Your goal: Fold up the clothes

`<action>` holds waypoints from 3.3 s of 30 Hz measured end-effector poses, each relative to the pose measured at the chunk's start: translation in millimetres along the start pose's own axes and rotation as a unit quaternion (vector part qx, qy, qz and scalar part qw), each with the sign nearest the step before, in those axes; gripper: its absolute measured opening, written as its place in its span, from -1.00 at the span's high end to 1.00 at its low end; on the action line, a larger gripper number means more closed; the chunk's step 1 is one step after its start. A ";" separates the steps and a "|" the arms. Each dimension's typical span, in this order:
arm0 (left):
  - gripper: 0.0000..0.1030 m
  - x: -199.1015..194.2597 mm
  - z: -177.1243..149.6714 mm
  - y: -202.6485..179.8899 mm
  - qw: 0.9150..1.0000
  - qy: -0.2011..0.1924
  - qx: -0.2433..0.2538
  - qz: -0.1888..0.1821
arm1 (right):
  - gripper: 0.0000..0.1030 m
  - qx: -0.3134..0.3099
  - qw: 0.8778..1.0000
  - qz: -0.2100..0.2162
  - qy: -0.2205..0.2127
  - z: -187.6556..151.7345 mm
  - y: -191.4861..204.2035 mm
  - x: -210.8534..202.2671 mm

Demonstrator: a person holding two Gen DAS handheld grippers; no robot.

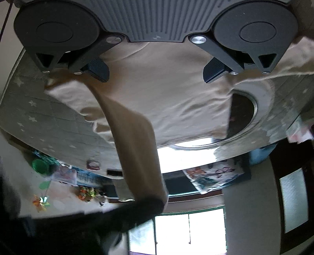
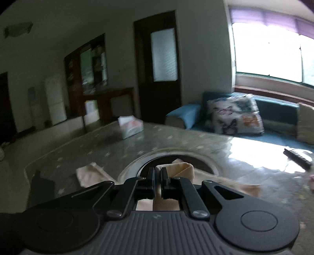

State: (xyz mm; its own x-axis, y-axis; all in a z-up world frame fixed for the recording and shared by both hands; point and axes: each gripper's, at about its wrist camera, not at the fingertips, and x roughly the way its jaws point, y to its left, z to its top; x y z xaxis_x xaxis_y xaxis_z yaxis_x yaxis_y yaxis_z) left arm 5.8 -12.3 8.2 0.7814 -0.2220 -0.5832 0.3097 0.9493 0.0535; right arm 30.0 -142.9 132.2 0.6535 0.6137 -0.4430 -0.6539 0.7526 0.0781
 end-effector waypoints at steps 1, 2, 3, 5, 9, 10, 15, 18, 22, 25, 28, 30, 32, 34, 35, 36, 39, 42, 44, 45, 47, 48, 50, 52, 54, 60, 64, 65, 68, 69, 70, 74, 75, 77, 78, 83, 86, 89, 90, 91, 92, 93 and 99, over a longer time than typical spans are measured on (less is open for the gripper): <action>-1.00 -2.2 -2.0 3.8 1.000 0.001 -0.004 0.004 | 0.91 -0.001 1.000 0.006 0.006 -2.1 3.5 4.5; -1.00 -3.9 -3.6 7.1 1.000 0.001 -0.009 0.008 | 0.88 -0.002 1.000 0.014 0.012 -4.5 5.8 7.6; -1.00 -5.5 -5.0 10.2 1.000 0.002 -0.013 0.012 | 0.86 0.000 1.000 0.022 0.017 -7.0 7.6 10.3; -1.00 -9.5 -7.7 15.6 1.000 0.003 -0.019 0.018 | 0.83 0.001 0.999 0.029 0.022 -9.4 8.8 11.8; -1.00 -18.0 -12.9 25.4 0.999 0.004 -0.025 0.028 | 0.74 -0.009 0.999 0.013 0.029 -14.0 -1.5 1.2; -1.00 -19.9 -13.8 28.0 0.999 0.004 -0.027 0.031 | 0.69 -0.012 0.999 0.004 0.036 -16.0 -8.5 -2.6; -1.00 -23.2 -11.9 38.7 0.998 0.000 -0.032 0.047 | 0.52 -0.021 0.994 -0.047 0.098 -47.5 -38.9 -12.8; -1.00 -21.5 -7.4 41.2 0.998 -0.004 -0.036 0.053 | 0.52 -0.013 0.989 -0.063 0.135 -72.2 -52.6 -15.6; -1.00 -9.8 -3.4 40.7 0.997 0.004 -0.039 0.064 | 0.52 0.007 0.986 -0.062 0.156 -100.5 -61.1 -17.1; -1.00 -2.0 -6.0 42.3 0.996 0.018 -0.043 0.075 | 0.52 0.016 0.984 -0.062 0.168 -115.6 -64.2 -12.5; -1.00 2.8 -11.7 47.3 0.994 0.034 -0.043 0.096 | 0.52 0.019 0.983 -0.061 0.172 -116.4 -66.5 -13.4; -1.00 2.7 -14.4 52.7 0.992 0.041 -0.050 0.105 | 0.49 0.018 0.983 -0.060 0.170 -111.9 -67.4 -15.0; -1.00 0.9 -14.1 56.9 0.991 0.041 -0.060 0.109 | 0.47 0.011 0.985 -0.063 0.161 -105.4 -68.0 -14.5; -1.00 -0.9 -10.5 58.6 0.991 0.037 -0.067 0.106 | 0.41 0.011 0.986 -0.066 0.150 -99.1 -70.2 -10.1; -1.00 -1.5 -7.8 58.3 0.992 0.033 -0.070 0.101 | 0.32 0.011 0.987 -0.068 0.145 -96.7 -71.5 -6.9; -1.00 -2.1 -5.2 57.9 0.992 0.030 -0.072 0.096 | 0.28 0.012 0.987 -0.072 0.141 -95.2 -72.9 -2.6; -1.00 2.9 3.1 51.7 0.994 0.024 -0.066 0.088 | 0.25 0.022 0.987 -0.079 0.135 -93.9 -77.0 11.2; -1.00 12.9 11.2 44.3 0.995 0.025 -0.064 0.077 | 0.19 0.024 0.987 -0.083 0.132 -95.9 -77.2 19.6; -1.00 19.0 15.8 37.0 0.996 0.026 -0.056 0.071 | 0.11 0.019 0.988 -0.084 0.126 -97.1 -75.0 21.8; -1.00 21.6 17.8 32.8 0.996 0.026 -0.050 0.069 | 0.08 0.016 0.989 -0.085 0.124 -97.5 -73.5 22.4; -1.00 27.1 21.1 25.0 0.996 0.026 -0.036 0.072 | 0.04 0.009 0.989 -0.086 0.121 -98.2 -70.9 23.2; -1.00 30.2 22.4 21.8 0.996 0.027 -0.028 0.078 | 0.00 0.005 0.989 -0.086 0.121 -98.6 -70.0 23.4; -1.00 36.9 22.4 20.5 0.995 0.034 -0.020 0.094 | -0.01 -0.003 0.989 -0.087 0.122 -99.8 -68.3 23.9; -1.00 42.8 20.5 24.7 0.993 0.045 -0.023 0.110 | -0.01 -0.010 0.989 -0.087 0.122 -100.8 -67.4 23.7; -1.00 41.1 17.2 32.1 0.992 0.048 -0.033 0.116 | -0.02 -0.015 0.989 -0.087 0.122 -101.6 -67.2 23.5; -1.00 26.3 4.4 51.2 0.989 0.046 -0.043 0.133 | -0.05 -0.020 0.988 -0.094 0.121 -101.2 -69.9 24.7; -1.00 15.2 -2.8 61.5 0.988 0.041 -0.054 0.138 | -0.05 -0.021 0.988 -0.093 0.120 -100.8 -67.4 28.0; -1.00 12.5 -3.7 63.3 0.988 0.039 -0.057 0.139 | -0.05 -0.025 0.988 -0.094 0.120 -100.6 -65.2 29.3; -1.00 6.0 -4.9 68.2 0.987 0.033 -0.064 0.147 | -0.05 -0.042 0.988 -0.092 0.117 -98.9 -56.6 33.4; -1.00 4.0 -5.3 70.4 0.986 0.031 -0.068 0.147 | -0.05 -0.049 0.988 -0.090 0.115 -98.0 -53.4 34.7; -1.00 1.9 -5.9 72.8 0.986 0.028 -0.073 0.146 | -0.05 -0.055 0.988 -0.089 0.114 -97.0 -49.8 36.5; -1.00 -2.4 -12.7 80.5 0.984 0.032 -0.085 0.152 | -0.05 -0.070 0.988 -0.072 0.118 -94.7 -36.0 46.8; -1.00 -3.2 -14.9 82.1 0.984 0.034 -0.087 0.154 | -0.05 -0.075 0.988 -0.067 0.119 -94.5 -32.3 49.5; -1.00 -4.9 -19.5 85.2 0.983 0.038 -0.091 0.157 | -0.05 -0.089 0.987 -0.057 0.120 -94.4 -21.4 55.9; -1.00 -5.8 -21.7 86.7 0.982 0.040 -0.092 0.158 | -0.05 -0.096 0.987 -0.051 0.120 -94.3 -16.5 58.3; -1.00 -12.9 -28.0 94.3 0.981 0.038 -0.105 0.160 | -0.05 -0.124 0.984 -0.025 0.124 -91.0 6.9 72.4; -1.00 -18.4 -28.9 102.0 0.978 0.034 -0.120 0.165 | -0.05 -0.131 0.983 -0.015 0.125 -87.8 16.9 81.4; -1.00 -24.3 -31.5 112.4 0.975 0.032 -0.135 0.175 | -0.05 -0.135 0.983 -0.005 0.122 -84.1 26.1 87.5; -1.00 -26.5 -32.6 116.0 0.973 0.031 -0.140 0.179 | -0.05 -0.136 0.983 -0.001 0.121 -83.3 29.2 88.8; -1.00 -28.1 -33.6 119.6 0.972 0.030 -0.145 0.183 | -0.05 -0.137 0.983 0.002 0.120 -82.8 31.4 89.4; -1.00 -29.7 -34.7 123.1 0.970 0.029 -0.149 0.187 | -0.05 -0.137 0.983 0.004 0.120 -82.6 33.2 89.8; -1.00 -30.9 -35.7 126.7 0.969 0.028 -0.154 0.191 | -0.05 -0.137 0.983 0.006 0.119 -82.3 34.9 90.2; -1.00 -38.1 -40.8 148.9 0.959 0.025 -0.180 0.216 | -0.05 -0.158 0.980 0.017 0.120 -85.1 47.8 93.2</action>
State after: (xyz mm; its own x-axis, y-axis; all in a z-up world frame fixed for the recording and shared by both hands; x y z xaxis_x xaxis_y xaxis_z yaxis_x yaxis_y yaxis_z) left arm 0.0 146.6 5.3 0.7650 0.2114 -0.6084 -0.2512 0.9677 0.0203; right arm 27.3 -70.0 18.6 0.5457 0.5341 -0.6457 -0.7839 0.5977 -0.1682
